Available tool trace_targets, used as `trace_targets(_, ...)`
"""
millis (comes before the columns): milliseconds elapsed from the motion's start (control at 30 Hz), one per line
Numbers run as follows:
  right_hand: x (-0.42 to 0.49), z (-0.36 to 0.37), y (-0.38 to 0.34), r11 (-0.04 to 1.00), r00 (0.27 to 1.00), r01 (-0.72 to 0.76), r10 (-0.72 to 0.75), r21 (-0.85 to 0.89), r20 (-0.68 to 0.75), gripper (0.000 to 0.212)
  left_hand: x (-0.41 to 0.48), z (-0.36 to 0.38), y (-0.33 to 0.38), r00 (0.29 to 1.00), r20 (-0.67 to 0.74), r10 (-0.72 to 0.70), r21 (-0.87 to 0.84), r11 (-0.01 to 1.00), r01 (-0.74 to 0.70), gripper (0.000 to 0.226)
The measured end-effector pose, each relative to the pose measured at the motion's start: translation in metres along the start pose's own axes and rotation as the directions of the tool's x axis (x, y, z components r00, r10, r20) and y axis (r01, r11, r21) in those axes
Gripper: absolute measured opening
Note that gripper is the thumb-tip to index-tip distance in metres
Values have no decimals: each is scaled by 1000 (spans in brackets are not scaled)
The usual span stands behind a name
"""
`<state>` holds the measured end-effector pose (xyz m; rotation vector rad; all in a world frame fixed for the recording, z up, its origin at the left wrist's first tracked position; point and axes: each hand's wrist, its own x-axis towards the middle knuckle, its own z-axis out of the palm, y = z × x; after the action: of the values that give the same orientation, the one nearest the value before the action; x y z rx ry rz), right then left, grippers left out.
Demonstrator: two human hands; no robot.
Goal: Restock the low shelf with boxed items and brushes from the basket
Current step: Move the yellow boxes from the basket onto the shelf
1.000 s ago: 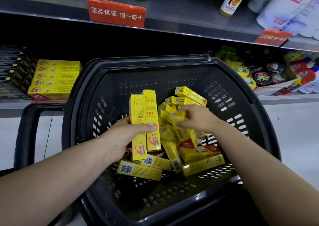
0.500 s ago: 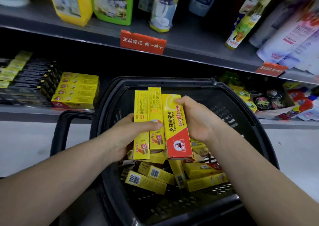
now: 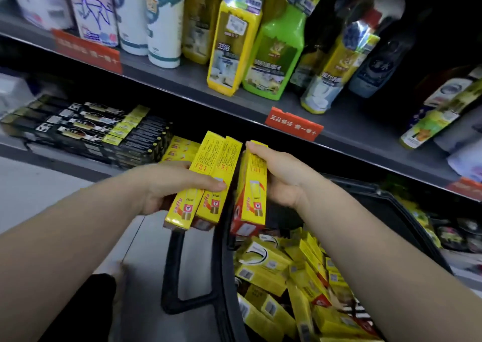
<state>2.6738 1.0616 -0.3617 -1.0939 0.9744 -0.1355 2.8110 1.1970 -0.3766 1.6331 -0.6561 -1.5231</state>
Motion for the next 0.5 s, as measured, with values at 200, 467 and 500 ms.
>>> trace_targets(200,64,34,-15,987,999,10,-17,-160,-39,24,8,-88,-6,986,-138,-89,116,988,105,61)
trace_targets(467,185,31,-21,954,935,16,-120,-301,-333,22,48,-147,-43,917,-398,-29,-3,1000,30,63)
trace_targets(500,200,31,-19,959,920,24,-131,-281,-369,21,55,-149,-46,900,-436,0,-2,1000,-1,65)
